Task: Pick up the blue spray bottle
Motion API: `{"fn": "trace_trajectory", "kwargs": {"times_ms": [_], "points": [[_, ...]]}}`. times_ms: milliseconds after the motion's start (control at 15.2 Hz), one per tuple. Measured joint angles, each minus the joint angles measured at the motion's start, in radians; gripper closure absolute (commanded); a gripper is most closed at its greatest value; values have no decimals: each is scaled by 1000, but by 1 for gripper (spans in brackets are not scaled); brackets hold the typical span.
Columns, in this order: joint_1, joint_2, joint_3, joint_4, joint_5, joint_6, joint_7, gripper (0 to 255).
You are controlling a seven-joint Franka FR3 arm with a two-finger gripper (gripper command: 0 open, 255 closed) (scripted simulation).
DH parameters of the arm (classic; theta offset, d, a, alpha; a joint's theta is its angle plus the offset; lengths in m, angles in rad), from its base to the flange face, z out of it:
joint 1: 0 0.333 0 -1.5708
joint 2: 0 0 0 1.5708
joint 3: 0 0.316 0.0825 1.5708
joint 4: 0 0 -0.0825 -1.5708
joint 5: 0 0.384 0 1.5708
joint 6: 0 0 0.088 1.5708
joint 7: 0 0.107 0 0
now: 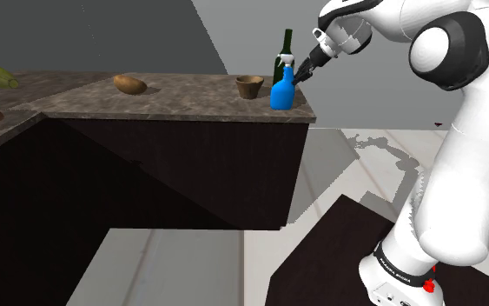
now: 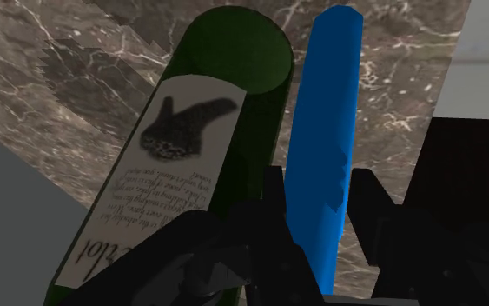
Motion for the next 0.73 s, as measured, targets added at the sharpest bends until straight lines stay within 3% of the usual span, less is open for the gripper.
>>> {"fn": "trace_trajectory", "kwargs": {"times_ms": [726], "points": [[2,-20,-9,89,-56,-80,76,255]]}}
